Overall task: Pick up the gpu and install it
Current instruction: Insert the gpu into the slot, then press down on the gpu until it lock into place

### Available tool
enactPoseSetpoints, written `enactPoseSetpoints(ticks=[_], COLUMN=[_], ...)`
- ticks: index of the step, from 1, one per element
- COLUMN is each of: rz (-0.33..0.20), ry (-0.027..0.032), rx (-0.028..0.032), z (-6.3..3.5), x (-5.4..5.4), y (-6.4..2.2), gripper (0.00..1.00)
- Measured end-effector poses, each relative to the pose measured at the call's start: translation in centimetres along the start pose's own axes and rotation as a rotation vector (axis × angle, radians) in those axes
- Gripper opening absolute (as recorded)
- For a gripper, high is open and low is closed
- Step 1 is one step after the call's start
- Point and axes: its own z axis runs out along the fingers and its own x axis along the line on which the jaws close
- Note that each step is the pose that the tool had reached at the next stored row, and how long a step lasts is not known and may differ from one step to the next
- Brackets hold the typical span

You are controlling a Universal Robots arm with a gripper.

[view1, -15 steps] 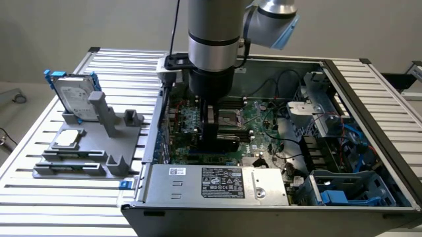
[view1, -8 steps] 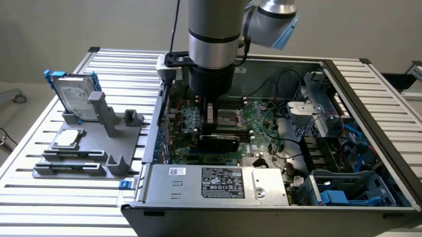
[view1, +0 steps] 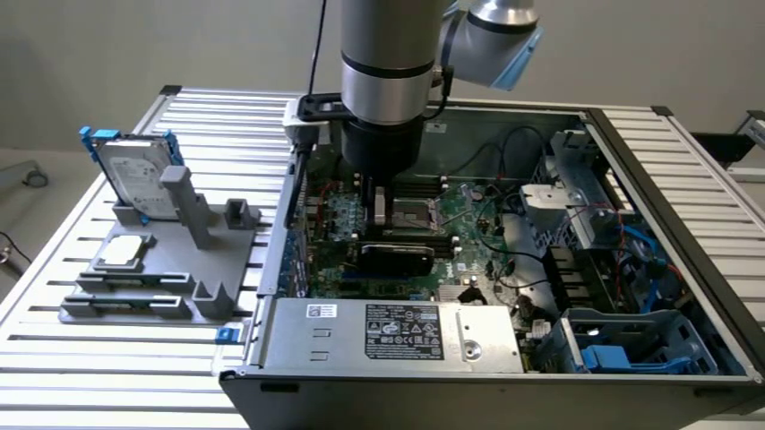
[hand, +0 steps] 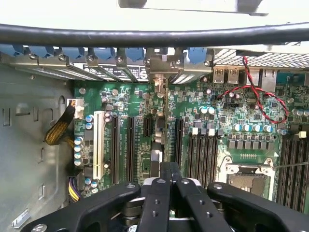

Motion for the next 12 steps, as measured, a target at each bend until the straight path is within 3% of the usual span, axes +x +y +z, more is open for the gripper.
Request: enactPoseSetpoints(ticks=[12], rz=[0.000], ry=[0.0000], rx=[0.0000], z=[0.00], x=[0.00], y=[0.00], gripper=[0.11])
